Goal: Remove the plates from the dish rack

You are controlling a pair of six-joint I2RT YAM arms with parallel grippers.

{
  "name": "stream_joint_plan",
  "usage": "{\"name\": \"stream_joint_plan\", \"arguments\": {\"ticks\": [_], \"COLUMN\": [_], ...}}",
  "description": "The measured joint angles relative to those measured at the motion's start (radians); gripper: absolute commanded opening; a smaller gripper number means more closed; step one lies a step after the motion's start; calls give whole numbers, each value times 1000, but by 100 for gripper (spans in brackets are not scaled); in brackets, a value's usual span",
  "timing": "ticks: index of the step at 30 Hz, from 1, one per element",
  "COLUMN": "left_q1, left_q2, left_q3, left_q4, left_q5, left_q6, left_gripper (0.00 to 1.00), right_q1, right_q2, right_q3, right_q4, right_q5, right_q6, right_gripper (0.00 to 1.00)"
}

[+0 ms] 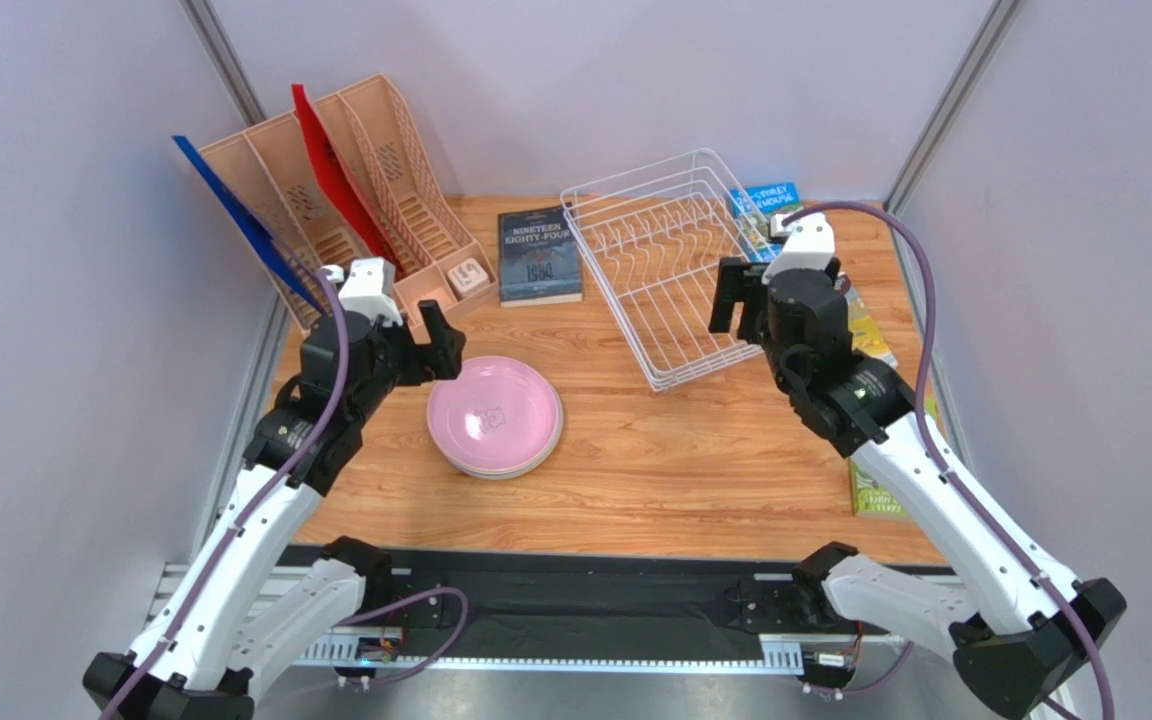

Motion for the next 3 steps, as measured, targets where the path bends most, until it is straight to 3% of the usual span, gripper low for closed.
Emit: {"name": "stream_joint_plan", "arguments": {"ticks": [3], "left_q1": [0], "left_q2": [16], "left_q3": [0], "left_q4": [0], "left_q5": [20], "left_q6": [15], "left_gripper": [98], "right_q1": [0], "right_q2": [-35], "right_q3": [-19], "right_q4": [21], "right_q5": [43], "right_q6": [-19], "right_gripper": [87]}}
